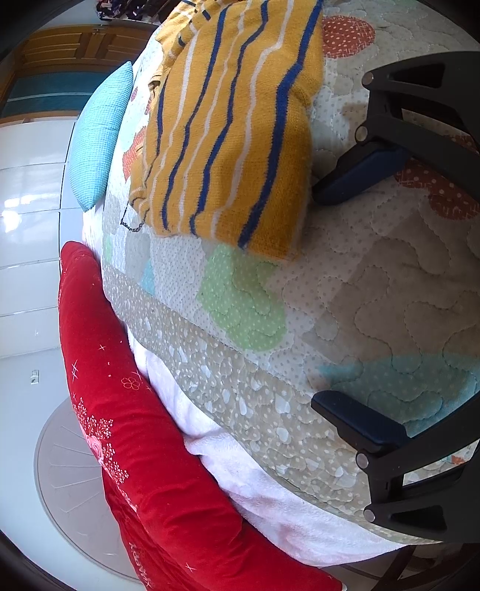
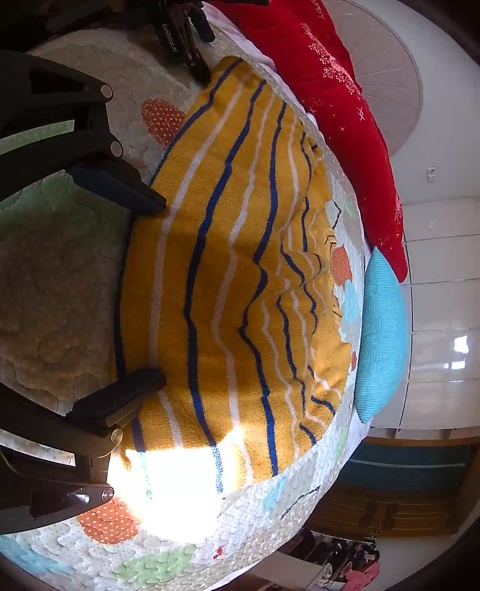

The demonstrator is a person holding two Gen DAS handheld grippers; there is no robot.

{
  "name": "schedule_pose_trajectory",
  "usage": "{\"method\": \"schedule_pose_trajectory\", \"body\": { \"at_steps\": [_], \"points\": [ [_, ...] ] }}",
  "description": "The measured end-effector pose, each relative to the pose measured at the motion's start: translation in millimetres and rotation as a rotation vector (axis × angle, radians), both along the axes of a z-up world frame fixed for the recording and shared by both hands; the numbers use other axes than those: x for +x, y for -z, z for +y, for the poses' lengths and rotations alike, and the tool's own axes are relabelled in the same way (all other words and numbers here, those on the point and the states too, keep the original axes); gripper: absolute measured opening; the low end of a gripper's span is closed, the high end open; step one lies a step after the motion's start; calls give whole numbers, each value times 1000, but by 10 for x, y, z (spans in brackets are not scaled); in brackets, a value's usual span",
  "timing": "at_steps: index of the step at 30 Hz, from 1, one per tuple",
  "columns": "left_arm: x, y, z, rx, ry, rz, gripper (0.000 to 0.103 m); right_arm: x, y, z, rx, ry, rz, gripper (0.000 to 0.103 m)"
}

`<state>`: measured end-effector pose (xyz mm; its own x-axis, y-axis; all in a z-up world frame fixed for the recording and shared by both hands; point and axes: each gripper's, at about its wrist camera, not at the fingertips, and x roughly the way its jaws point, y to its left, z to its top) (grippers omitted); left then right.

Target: Fold small clothes

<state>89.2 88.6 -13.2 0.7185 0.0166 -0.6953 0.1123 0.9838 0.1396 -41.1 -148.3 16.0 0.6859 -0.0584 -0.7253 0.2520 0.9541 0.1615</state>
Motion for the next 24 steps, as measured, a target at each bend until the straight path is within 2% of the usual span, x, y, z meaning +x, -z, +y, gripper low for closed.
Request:
{"method": "schedule_pose_trajectory", "body": {
  "at_steps": [20,22,24],
  "points": [
    [-20,-7,-8,17,-7,-13,102,-43,-2,-43,27,-2,-27,91],
    [-7,-8,2,7,-1,-1,102,-52,-1,-54,37,-5,-34,91],
    [49,-27,55,-34,14,53,101,-59,1,-61,49,-7,-41,92]
  ]
}}
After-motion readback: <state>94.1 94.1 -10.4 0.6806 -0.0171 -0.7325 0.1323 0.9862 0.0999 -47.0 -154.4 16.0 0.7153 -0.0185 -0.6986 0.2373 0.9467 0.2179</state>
